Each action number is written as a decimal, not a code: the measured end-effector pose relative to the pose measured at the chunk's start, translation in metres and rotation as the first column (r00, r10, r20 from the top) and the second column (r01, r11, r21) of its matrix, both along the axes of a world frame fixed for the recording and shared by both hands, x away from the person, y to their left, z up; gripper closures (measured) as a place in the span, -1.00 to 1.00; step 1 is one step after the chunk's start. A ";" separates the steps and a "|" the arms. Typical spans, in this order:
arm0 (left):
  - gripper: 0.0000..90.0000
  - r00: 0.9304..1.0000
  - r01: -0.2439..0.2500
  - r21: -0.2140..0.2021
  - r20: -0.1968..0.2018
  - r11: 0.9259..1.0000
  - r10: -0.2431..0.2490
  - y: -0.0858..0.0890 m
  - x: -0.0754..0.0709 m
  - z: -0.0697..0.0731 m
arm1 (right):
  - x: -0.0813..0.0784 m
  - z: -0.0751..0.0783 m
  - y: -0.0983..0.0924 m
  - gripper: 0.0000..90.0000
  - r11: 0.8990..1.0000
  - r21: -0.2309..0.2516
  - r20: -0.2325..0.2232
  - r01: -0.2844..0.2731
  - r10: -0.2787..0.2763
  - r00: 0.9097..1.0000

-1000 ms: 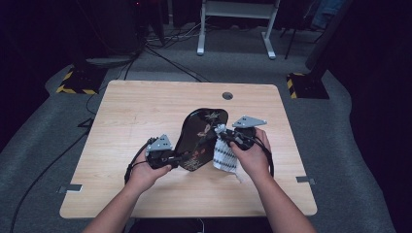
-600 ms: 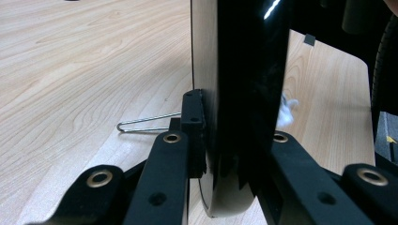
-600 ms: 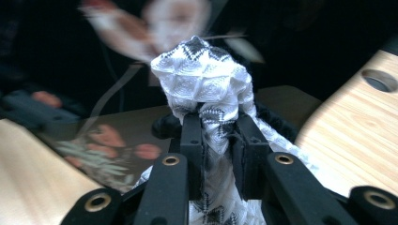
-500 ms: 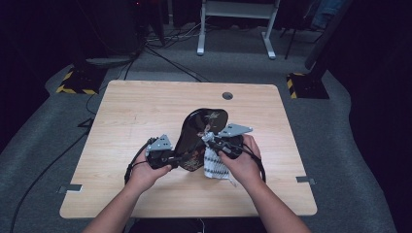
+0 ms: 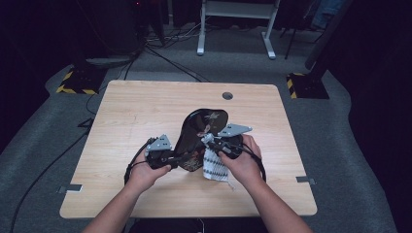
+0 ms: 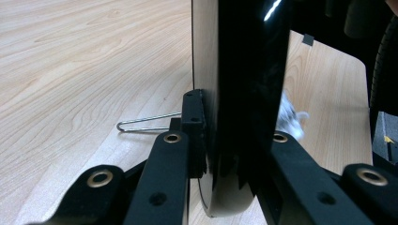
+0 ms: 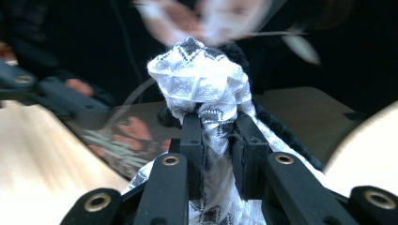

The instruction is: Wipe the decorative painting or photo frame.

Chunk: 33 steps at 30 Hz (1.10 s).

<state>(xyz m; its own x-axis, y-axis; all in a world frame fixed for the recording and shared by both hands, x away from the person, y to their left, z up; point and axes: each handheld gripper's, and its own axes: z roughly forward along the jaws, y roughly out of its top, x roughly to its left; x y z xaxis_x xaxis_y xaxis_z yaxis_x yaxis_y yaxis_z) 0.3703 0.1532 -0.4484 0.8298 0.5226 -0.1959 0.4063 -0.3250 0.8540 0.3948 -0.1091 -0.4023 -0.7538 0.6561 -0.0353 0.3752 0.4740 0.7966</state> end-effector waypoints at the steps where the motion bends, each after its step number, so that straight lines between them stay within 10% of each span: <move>1: 0.76 1.000 0.000 0.000 0.001 1.000 0.000 0.000 0.000 0.000 | 0.003 0.000 -0.004 0.72 1.000 0.002 -0.001 0.016 -0.016 1.000; 15: 0.75 1.000 0.002 -0.001 -0.004 1.000 -0.002 0.000 0.000 0.000 | 0.020 -0.002 -0.033 0.72 0.991 0.016 -0.002 0.135 -0.135 0.991; 33: 0.74 1.000 0.000 0.000 -0.008 1.000 0.000 0.000 0.000 0.000 | -0.015 -0.009 0.022 0.71 0.996 -0.031 -0.006 -0.079 0.079 0.997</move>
